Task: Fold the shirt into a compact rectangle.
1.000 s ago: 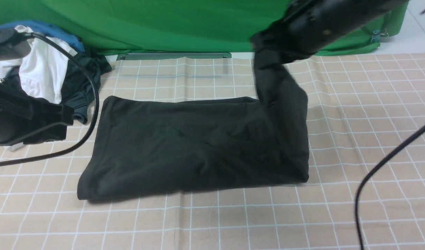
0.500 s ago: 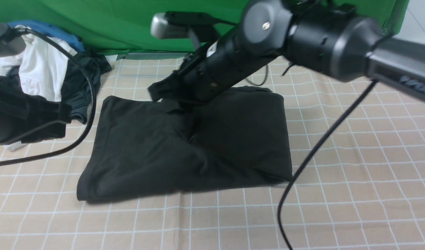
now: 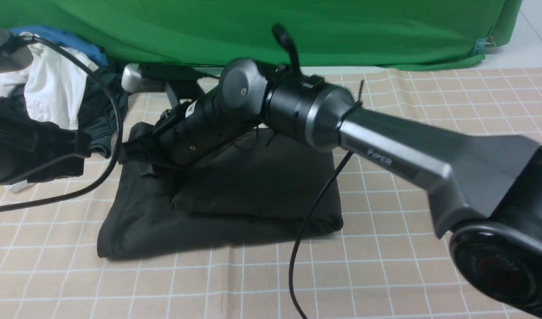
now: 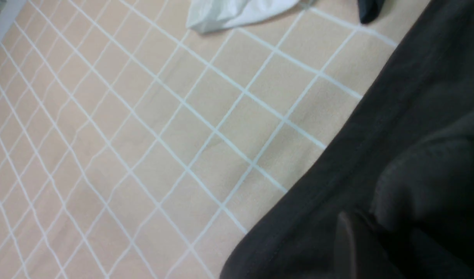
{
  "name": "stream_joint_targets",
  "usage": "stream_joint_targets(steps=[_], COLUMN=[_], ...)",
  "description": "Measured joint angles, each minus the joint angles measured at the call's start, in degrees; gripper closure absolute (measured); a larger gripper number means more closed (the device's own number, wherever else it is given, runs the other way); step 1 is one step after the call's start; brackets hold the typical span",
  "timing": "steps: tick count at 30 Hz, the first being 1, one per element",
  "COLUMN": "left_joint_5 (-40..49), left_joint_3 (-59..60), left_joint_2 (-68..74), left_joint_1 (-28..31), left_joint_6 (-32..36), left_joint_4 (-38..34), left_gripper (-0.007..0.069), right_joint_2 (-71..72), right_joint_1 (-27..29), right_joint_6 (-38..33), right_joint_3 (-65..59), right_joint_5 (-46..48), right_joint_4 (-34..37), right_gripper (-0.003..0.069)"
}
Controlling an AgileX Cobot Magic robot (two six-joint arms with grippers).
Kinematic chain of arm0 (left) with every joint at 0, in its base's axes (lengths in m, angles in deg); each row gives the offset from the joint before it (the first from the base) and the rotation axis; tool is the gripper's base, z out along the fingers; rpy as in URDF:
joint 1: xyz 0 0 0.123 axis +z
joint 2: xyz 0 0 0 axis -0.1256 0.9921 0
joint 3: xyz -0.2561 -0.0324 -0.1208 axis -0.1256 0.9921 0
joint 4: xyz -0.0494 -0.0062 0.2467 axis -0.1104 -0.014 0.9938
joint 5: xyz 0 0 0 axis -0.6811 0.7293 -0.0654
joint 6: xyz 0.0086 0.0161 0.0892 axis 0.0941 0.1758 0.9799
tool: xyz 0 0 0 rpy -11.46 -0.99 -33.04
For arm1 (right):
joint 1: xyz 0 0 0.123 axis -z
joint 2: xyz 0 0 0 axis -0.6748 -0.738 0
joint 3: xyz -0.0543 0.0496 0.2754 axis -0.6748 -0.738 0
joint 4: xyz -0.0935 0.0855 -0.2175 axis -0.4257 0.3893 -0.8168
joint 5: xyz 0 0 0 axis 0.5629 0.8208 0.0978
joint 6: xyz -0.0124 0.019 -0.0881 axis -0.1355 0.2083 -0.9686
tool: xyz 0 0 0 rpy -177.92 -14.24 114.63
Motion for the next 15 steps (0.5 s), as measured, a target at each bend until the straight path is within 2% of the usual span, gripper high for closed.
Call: stream_joint_targets(steps=[1,2,5,7,9,11,13,14,15], left_joint_5=[0.0,0.0,0.0,-0.1,-0.7,-1.3,-2.8,-3.0,-4.5], left_joint_3=[0.0,0.0,0.0,0.0,0.0,0.0,0.0,0.0,0.0], left_joint_2=[0.0,0.0,0.0,0.0,0.0,0.0,0.1,0.1,0.5], left_joint_1=[0.0,0.0,0.0,0.0,0.0,0.0,0.0,0.0,0.0], left_joint_6=[0.0,0.0,0.0,0.0,0.0,-0.2,-0.3,-0.3,-1.0], left_joint_4=[0.0,0.0,0.0,0.0,0.0,0.0,-0.1,-0.2,-0.5], left_gripper=[0.0529,0.0529,0.0528,0.0526,0.0516,0.0513,0.0513,0.0513,0.0513], right_joint_2=[0.0,-0.7,-0.8,-0.3,0.7,2.1,4.9,4.9,6.8], right_joint_1=[-0.1,-0.3,-0.4,0.1,1.2,2.6,5.4,5.6,7.5], right_joint_6=[0.0,0.0,0.0,-0.6,-2.9,-4.1,-4.7,-4.6,-4.4], right_joint_3=[0.0,0.0,0.2,1.1,2.7,4.4,7.4,7.4,9.1], right_joint_5=[0.0,-0.1,1.2,3.7,8.1,12.1,18.6,18.6,22.7], right_joint_4=[0.0,0.4,0.7,0.8,0.6,-0.8,-5.2,-5.6,-8.9], right_gripper=[0.0486,0.0410,0.0270,0.0204,0.0171,0.0174,0.0242,0.0251,0.0335])
